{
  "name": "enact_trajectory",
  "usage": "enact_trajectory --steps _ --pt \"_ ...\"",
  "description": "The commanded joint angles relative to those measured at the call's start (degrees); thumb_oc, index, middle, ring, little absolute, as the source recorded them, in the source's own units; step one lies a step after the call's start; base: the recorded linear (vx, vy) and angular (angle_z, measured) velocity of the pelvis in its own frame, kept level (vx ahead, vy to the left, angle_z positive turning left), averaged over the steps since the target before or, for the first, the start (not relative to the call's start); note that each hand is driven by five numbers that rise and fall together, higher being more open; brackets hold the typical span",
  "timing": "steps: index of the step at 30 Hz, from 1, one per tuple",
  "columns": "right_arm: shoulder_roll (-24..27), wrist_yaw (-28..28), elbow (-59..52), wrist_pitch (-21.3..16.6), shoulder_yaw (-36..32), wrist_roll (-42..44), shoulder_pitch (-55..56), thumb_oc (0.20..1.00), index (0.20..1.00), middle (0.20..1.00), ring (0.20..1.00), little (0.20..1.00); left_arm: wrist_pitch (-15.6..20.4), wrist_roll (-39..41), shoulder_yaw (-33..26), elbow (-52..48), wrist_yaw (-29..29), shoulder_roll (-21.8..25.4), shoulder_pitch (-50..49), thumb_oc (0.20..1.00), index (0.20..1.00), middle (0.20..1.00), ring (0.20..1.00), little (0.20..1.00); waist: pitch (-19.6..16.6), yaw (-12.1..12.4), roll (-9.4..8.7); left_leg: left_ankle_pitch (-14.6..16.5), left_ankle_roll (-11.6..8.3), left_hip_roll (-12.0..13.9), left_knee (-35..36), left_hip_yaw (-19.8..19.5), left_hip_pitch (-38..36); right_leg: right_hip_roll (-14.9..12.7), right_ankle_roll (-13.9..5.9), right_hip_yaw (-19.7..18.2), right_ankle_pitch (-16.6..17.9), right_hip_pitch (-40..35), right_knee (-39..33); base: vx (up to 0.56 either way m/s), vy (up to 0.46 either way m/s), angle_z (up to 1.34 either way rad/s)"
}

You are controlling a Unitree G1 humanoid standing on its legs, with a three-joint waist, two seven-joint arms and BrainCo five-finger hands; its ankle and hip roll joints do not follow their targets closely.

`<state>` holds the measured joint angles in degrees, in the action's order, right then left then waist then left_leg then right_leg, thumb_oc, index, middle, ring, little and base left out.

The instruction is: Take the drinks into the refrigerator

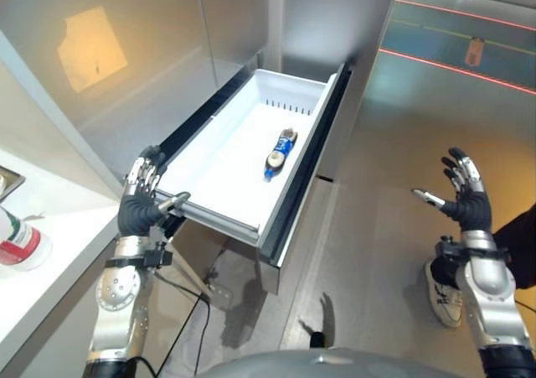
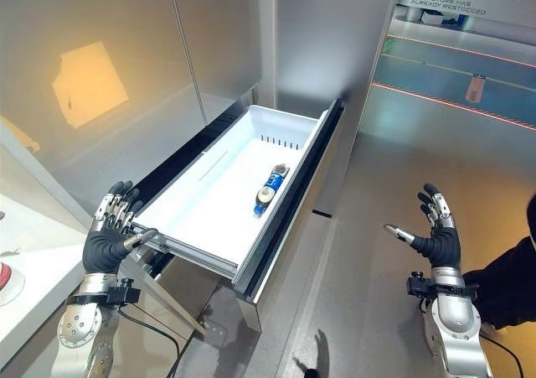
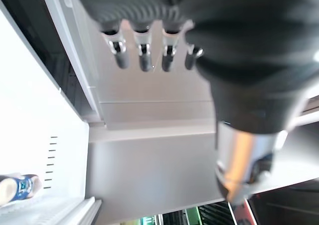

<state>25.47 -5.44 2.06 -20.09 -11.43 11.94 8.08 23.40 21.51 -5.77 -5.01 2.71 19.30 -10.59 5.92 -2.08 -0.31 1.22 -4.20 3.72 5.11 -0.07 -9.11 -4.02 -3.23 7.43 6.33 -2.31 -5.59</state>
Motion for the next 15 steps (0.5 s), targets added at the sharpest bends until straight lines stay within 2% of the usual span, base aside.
enact_trajectory --steps 1,15 --pt "-0.39 -0.32 -4.23 -4.24 -3.80 -0.07 -5.95 1.000 1.000 1.000 1.000 1.000 3.29 -0.86 -1.04 0.44 -0.79 2.25 3.32 1.000 1.000 1.000 1.000 1.000 0.63 0.17 -2.47 3.14 5.33 -4.39 -2.95 0.42 2.70 0.73 -0.57 -0.05 -7.88 -4.61 2.67 0.00 0.000 0.00" --pt "-1.25 -0.54 -5.91 -4.67 -3.52 -0.74 -6.29 1.000 1.000 1.000 1.000 1.000 3.91 0.05 -0.08 0.35 -0.24 2.28 3.40 1.000 1.000 1.000 1.000 1.000 0.54 0.26 -2.16 2.99 5.28 -4.35 -2.58 -0.06 2.64 0.88 -0.54 0.31 -8.29 -4.66 2.79 0.00 0.000 0.00"
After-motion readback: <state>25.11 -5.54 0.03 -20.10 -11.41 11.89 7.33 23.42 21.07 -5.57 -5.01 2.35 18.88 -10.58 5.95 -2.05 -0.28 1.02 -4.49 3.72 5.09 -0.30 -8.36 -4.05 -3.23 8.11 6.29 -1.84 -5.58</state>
